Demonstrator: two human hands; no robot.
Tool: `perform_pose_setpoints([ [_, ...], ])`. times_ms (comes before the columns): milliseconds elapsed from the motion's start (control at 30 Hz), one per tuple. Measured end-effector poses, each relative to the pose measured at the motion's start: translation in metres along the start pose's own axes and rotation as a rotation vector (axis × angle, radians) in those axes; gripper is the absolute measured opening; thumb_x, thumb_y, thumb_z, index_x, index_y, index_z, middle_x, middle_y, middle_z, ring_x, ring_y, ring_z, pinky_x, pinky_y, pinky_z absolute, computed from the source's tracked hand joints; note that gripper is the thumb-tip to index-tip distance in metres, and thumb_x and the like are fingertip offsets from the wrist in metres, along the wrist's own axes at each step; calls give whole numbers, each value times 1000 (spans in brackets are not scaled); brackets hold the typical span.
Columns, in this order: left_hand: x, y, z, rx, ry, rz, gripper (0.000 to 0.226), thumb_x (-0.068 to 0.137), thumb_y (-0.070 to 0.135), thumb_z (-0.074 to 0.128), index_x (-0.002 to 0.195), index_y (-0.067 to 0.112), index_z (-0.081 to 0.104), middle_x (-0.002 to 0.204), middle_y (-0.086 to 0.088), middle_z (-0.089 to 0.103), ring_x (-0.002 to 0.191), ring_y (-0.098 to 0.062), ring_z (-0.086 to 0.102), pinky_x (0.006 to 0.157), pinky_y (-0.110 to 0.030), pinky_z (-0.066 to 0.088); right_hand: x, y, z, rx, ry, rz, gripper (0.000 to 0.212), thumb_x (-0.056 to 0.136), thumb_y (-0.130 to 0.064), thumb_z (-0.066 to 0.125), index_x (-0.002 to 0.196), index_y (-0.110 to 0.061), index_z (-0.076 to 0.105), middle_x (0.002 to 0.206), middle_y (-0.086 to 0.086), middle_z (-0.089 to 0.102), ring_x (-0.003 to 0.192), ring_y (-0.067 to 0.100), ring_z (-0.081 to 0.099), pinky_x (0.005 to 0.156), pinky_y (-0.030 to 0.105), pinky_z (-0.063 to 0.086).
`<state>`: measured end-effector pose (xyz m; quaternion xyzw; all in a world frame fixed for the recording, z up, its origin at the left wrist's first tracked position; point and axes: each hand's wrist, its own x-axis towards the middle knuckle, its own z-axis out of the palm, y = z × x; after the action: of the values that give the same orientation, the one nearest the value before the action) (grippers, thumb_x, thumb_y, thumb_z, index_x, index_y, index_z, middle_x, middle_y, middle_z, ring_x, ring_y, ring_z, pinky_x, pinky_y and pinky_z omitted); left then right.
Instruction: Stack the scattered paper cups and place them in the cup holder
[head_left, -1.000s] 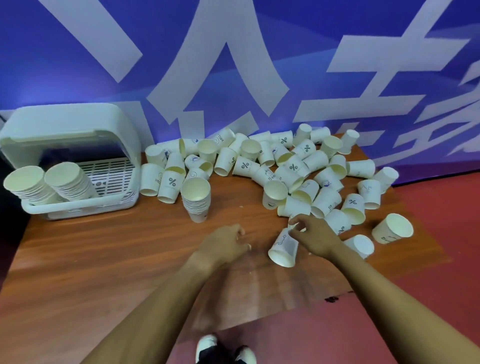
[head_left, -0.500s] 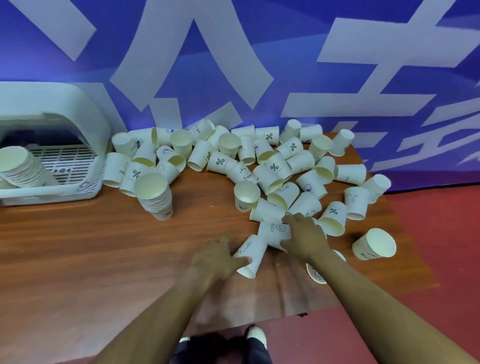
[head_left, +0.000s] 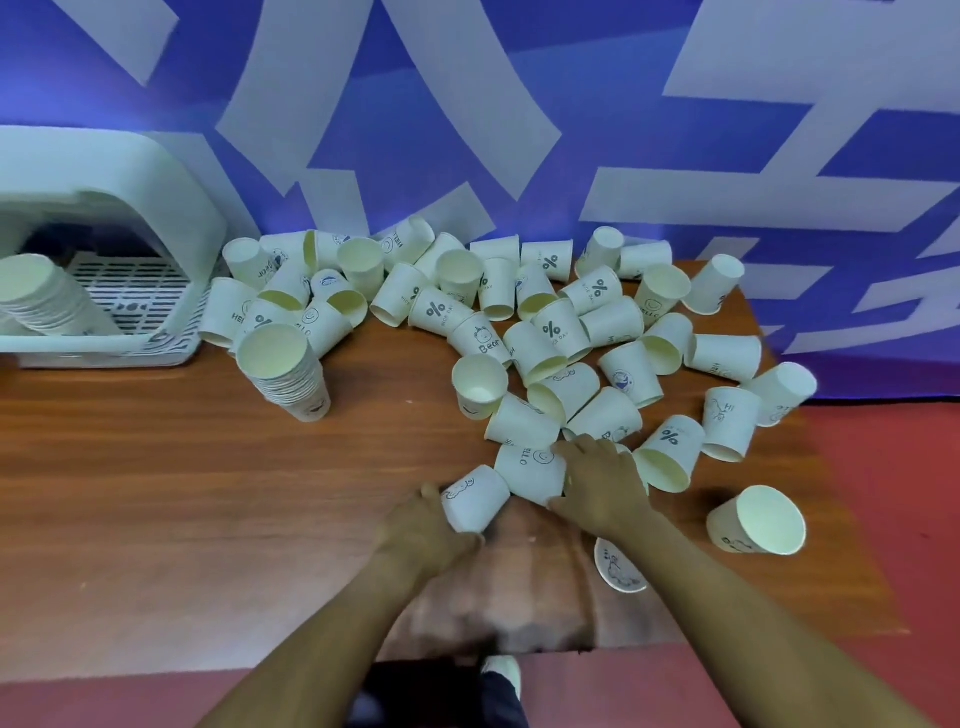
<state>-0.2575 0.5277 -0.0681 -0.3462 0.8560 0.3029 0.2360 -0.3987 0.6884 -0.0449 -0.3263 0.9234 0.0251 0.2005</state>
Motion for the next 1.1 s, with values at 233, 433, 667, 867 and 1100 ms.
perform_pose_setpoints([
  [233, -7, -20, -56, 4, 62, 75, 65, 66, 60, 70, 103, 20, 33, 108, -3, 57, 96, -25, 57, 74, -32, 45, -9, -15, -30, 119, 68, 26, 74, 75, -48, 64, 140, -24, 39, 130, 2, 46, 115, 24, 49, 90, 36, 47],
  [433, -18, -43, -134, -65, 130, 254, 69, 67, 55, 72, 114, 19, 36, 114, -5, 52, 102, -24, 53, 76, -33, 43, -11, -64, -75, 256, 197, 91, 77, 71, -53, 67, 139, -28, 41, 130, 0, 42, 117, 21, 49, 87, 35, 48],
  [667, -36, -104, -225, -235, 257, 431, 73, 67, 58, 71, 128, 32, 40, 119, 4, 49, 106, -17, 53, 86, -33, 47, 2, -168, -123, 443, 368, 61, 69, 73, -46, 66, 136, -31, 41, 130, -4, 36, 112, 20, 51, 80, 31, 44],
  [867, -35, -145, -281, -219, 350, 376, 71, 73, 48, 73, 132, 32, 38, 118, -1, 43, 110, -25, 51, 88, -34, 43, 21, -241, -140, 520, 374, -11, 67, 74, -38, 68, 134, -34, 39, 127, -4, 32, 109, 21, 51, 89, 36, 46],
  [1100, -17, -159, -322, -229, 476, 324, 73, 76, 45, 71, 138, 31, 36, 132, -2, 41, 117, -23, 50, 89, -33, 40, 59, -268, -169, 593, 402, -117, 65, 76, -32, 69, 134, -32, 40, 129, -5, 37, 108, 15, 48, 85, 29, 41],
])
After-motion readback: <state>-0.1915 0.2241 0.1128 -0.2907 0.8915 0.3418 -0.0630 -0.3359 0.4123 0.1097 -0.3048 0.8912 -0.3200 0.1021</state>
